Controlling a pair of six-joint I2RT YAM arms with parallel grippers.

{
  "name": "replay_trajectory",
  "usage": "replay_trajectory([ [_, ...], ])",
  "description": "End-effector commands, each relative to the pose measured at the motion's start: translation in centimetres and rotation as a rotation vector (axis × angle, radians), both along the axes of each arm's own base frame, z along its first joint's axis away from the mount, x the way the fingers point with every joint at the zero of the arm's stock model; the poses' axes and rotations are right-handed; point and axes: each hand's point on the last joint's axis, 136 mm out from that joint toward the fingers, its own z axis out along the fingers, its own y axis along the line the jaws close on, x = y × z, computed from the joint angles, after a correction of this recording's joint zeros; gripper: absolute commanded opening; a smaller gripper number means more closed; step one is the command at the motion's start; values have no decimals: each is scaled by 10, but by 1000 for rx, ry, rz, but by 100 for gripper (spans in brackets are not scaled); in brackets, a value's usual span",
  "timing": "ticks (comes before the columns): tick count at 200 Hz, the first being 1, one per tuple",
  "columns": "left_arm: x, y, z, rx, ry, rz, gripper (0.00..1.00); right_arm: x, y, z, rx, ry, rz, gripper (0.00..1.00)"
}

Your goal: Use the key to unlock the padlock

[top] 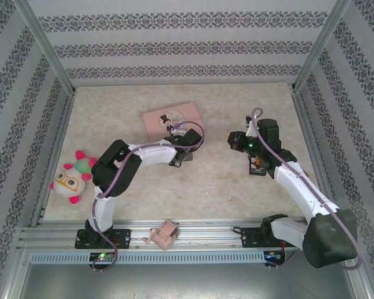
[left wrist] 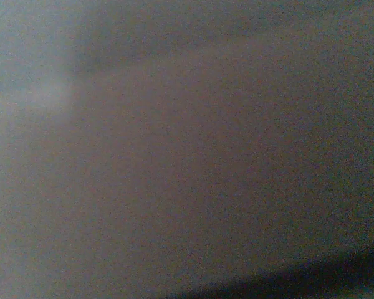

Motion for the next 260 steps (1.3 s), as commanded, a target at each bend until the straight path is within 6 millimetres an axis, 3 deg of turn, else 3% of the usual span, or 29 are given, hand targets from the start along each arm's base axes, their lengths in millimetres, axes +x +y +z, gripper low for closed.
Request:
replay_trajectory([
  [1,-12,-19,-1,-72,50,-34,24,-9,8,-7,18,-16,39,0],
  [70,-5,-51,45,-367,16,53,24,-35,44,-51,11,-110,171,0],
  [115,3,-61,61,-516,10,126,24,-42,59,-74,6,-94,202,0],
  [173,3,-69,53,-601,22,174,17,-51,77,-105,38,16,250,0],
  [222,2,-69,44,-604,39,193,19,-57,89,-131,57,101,267,0],
  [260,3,-73,43,-639,42,198,23,-54,100,-139,87,109,283,0],
])
